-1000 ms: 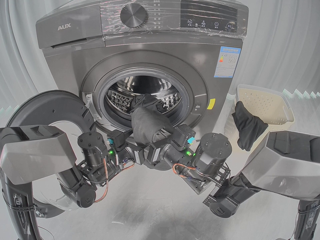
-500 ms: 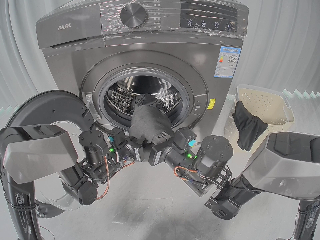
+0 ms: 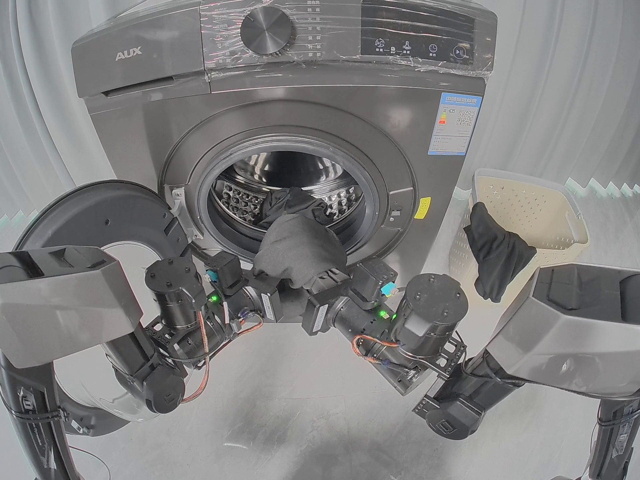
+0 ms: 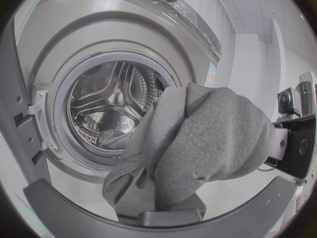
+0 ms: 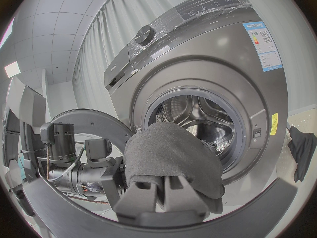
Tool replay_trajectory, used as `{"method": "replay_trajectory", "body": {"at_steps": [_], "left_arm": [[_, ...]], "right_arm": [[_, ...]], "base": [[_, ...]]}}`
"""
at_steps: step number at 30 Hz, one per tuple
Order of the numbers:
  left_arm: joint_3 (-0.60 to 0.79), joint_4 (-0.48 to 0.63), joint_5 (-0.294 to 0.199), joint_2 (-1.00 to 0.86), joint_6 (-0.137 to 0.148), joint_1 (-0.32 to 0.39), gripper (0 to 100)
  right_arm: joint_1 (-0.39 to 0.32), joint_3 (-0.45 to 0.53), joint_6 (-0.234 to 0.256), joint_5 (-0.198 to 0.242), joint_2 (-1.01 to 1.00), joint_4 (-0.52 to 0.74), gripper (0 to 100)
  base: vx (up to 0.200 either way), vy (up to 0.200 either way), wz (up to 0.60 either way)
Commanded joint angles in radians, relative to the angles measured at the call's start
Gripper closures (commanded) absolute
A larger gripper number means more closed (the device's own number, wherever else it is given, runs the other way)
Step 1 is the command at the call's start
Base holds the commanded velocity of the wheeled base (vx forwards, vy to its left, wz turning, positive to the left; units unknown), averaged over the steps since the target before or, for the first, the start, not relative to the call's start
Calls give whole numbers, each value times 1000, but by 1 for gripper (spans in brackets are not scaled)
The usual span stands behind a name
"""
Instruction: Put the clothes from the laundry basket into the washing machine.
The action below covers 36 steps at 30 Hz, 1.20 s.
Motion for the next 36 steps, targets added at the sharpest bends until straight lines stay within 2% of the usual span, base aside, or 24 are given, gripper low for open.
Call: {"method": "replay_trajectory", "body": {"at_steps": [1, 3, 5, 7, 13, 16, 21, 25, 28, 36], "left_arm": [[15, -2, 0, -35, -13, 0, 100], [18, -2, 0, -49, -28, 0, 100], [18, -2, 2, -51, -29, 0, 100], [35, -2, 2, -83, -60, 0, 100], [71, -2, 0, -137, -100, 2, 100], [87, -2, 2, -169, -128, 0, 100], [130, -2, 0, -232, -151, 0, 100], [176, -1, -3, -284, -189, -4, 100], [213, -1, -6, -322, -192, -9, 100], [268, -1, 3, -381, -172, -20, 100]], "right_arm": [[6, 5, 4, 0, -3, 1, 0], [8, 31, 4, 1, -6, 1, 0], [8, 38, 4, 3, -7, 1, 0], [12, 147, -5, 14, -41, 13, 0], [23, 324, -10, 50, -50, -8, 0], [22, 357, -5, 53, -52, -16, 0], [20, 397, -4, 53, -64, -16, 0], [12, 412, 4, 53, -73, -16, 0], [-7, 410, 9, 52, -103, -17, 0], [-119, 429, 29, 32, -170, -17, 0]], "base": [[0, 0, 0], [0, 0, 0], [0, 0, 0], [0, 0, 0], [0, 0, 0], [0, 0, 0], [0, 0, 0], [0, 0, 0], [0, 0, 0], [0, 0, 0]]}}
